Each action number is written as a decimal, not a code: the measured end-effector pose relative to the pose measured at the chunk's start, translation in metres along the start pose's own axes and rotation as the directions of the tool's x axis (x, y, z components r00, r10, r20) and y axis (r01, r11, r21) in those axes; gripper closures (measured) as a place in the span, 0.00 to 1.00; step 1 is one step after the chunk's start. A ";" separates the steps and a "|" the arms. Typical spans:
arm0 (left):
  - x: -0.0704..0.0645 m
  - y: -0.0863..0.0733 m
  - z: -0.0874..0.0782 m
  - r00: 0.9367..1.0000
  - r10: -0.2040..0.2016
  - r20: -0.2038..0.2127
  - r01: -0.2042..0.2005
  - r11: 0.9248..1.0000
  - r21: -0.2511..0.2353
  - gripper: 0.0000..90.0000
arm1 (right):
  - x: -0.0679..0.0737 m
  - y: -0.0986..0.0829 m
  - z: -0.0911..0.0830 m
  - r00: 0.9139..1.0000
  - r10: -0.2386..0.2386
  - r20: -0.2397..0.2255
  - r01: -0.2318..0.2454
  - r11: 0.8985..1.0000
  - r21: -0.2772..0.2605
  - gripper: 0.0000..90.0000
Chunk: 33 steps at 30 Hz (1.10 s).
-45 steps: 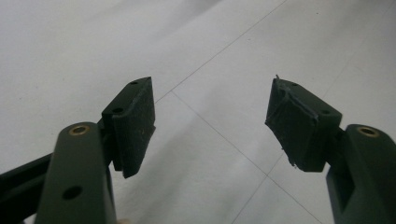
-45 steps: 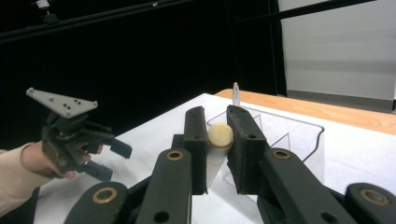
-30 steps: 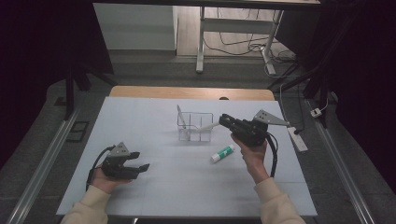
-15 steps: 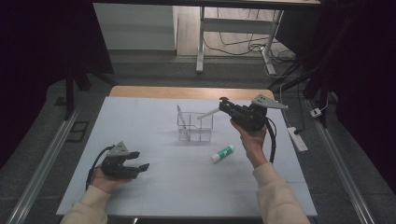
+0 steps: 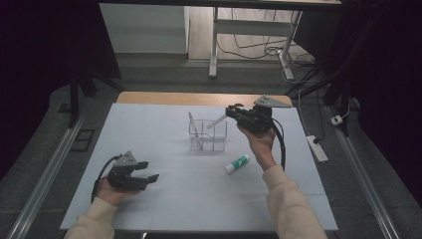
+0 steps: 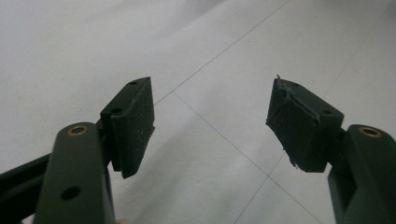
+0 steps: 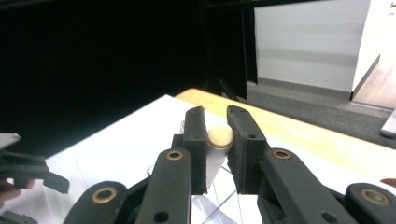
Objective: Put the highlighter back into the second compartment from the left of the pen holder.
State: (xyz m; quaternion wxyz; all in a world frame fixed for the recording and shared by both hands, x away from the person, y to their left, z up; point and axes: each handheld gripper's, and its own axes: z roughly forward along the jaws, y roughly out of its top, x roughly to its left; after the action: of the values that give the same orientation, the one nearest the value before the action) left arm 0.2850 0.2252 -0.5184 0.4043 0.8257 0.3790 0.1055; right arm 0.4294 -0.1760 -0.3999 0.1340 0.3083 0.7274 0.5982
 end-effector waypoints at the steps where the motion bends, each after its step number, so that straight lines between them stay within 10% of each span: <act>1: 0.000 0.000 0.000 1.000 0.000 0.000 0.000 1.000 0.000 0.35 | 0.000 -0.002 0.003 1.000 -0.001 0.001 0.001 1.000 0.010 0.87; 11: 0.001 -0.001 -0.001 1.000 -0.004 -0.001 0.004 1.000 -0.001 0.35 | 0.000 -0.014 0.021 1.000 -0.027 -0.003 0.028 0.995 0.098 0.61; 33: 0.001 0.000 0.001 1.000 0.001 -0.007 -0.001 1.000 0.006 0.35 | 0.000 -0.033 -0.005 0.995 -0.087 -0.048 0.092 0.987 0.134 0.52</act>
State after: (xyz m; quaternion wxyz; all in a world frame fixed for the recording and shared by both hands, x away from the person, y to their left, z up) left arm 0.2855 0.2253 -0.5191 0.4006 0.8266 0.3805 0.1073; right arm 0.4174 -0.1831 -0.4302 0.1240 0.2710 0.7823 0.5470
